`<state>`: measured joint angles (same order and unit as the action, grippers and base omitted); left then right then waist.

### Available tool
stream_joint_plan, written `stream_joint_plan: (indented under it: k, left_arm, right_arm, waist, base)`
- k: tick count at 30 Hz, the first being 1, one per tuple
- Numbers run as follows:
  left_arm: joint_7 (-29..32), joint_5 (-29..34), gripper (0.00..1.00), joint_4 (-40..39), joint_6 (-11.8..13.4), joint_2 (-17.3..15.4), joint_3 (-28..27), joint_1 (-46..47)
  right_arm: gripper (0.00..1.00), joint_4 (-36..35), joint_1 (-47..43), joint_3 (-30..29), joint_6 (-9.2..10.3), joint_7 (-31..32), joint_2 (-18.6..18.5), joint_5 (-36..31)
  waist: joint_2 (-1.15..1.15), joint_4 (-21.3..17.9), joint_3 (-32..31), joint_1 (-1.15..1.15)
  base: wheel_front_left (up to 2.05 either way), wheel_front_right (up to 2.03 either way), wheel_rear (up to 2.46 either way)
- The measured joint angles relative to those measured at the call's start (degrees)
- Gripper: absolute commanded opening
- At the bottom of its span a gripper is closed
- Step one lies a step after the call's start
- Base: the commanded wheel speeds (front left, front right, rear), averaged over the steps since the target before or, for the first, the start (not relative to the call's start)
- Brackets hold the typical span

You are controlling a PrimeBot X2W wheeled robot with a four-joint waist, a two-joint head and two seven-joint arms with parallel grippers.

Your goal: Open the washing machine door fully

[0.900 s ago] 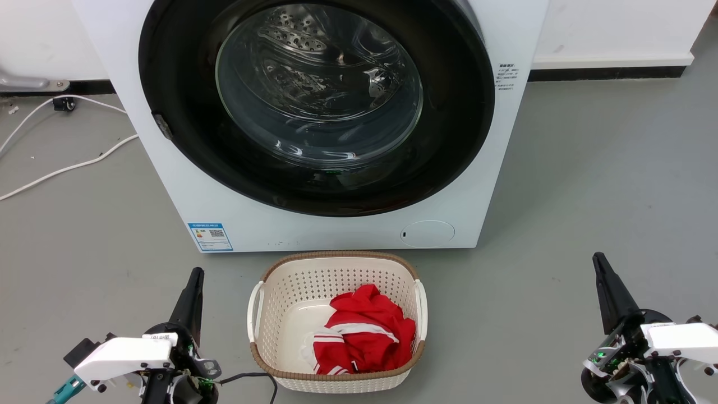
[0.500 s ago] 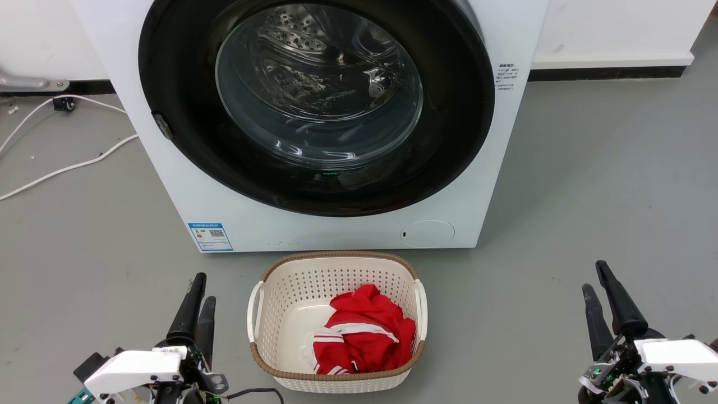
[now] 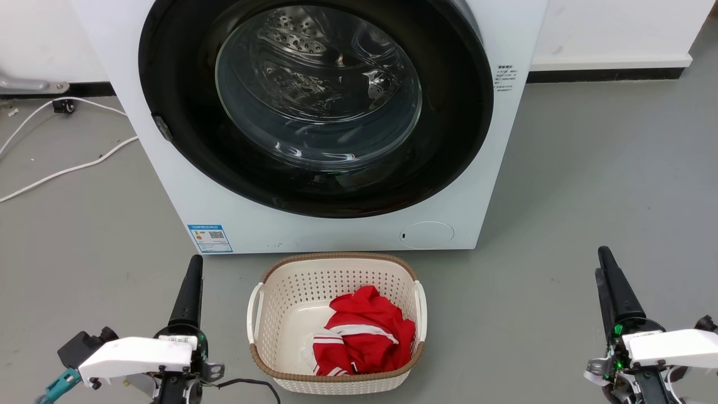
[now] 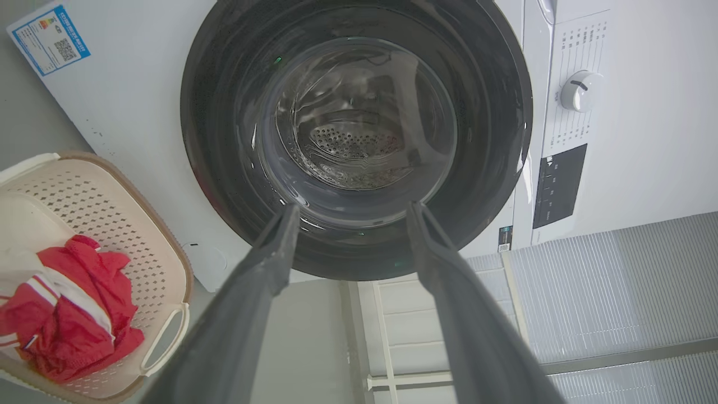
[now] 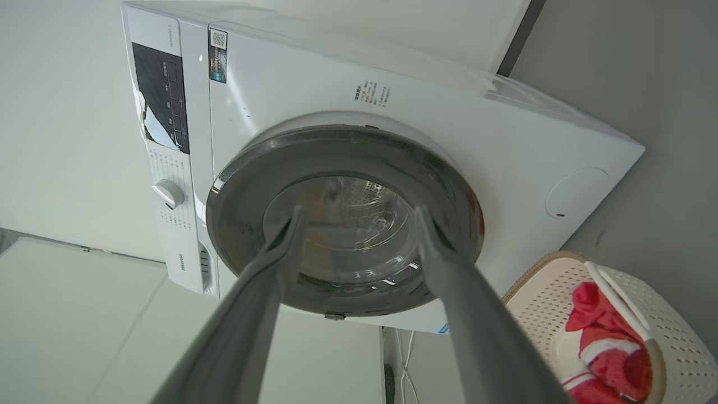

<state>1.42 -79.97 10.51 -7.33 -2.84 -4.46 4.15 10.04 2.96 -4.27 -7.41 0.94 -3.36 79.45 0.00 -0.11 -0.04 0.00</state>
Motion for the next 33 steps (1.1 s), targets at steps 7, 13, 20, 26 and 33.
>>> stream_joint_plan:
  k: [7,13,20,26,33]
  left_arm:
    - [-1.65,9.69,1.00,-1.59,0.00,0.00,0.92,-0.01]
    - [-2.98,17.78,1.00,-1.87,0.02,0.00,1.79,-0.07]
    - [-4.38,26.25,1.00,-1.87,0.74,0.00,2.59,-0.26]
    - [-5.54,32.26,1.00,-2.24,1.38,-0.12,3.05,-0.36]
    - [-6.73,38.52,1.00,-3.04,2.57,-0.42,3.75,-0.54]
  right_arm:
    - [1.00,-2.22,-0.45,0.74,0.00,-1.53,0.04,-11.43]
    - [1.00,-2.89,-0.83,1.18,0.00,-2.78,0.07,-20.29]
    - [1.00,-3.08,-1.20,1.35,0.00,-4.20,0.10,-28.98]
    - [1.00,-3.75,-1.72,1.83,0.00,-5.28,0.13,-35.44]
    - [1.00,-4.65,-1.82,2.52,0.00,-6.53,0.15,-42.22]
  waist:
    - [0.00,-0.04,-0.08,0.00]
    - [0.00,-0.10,-0.14,0.00]
    - [0.00,-0.13,-0.27,0.00]
    - [0.00,-0.26,-0.31,0.00]
    - [0.00,-0.43,-0.42,0.01]
  base:
    - [0.00,0.00,0.00]
    - [0.00,0.00,0.00]
    - [0.00,0.00,0.00]
    - [0.00,0.00,0.00]
    - [0.00,0.00,0.00]
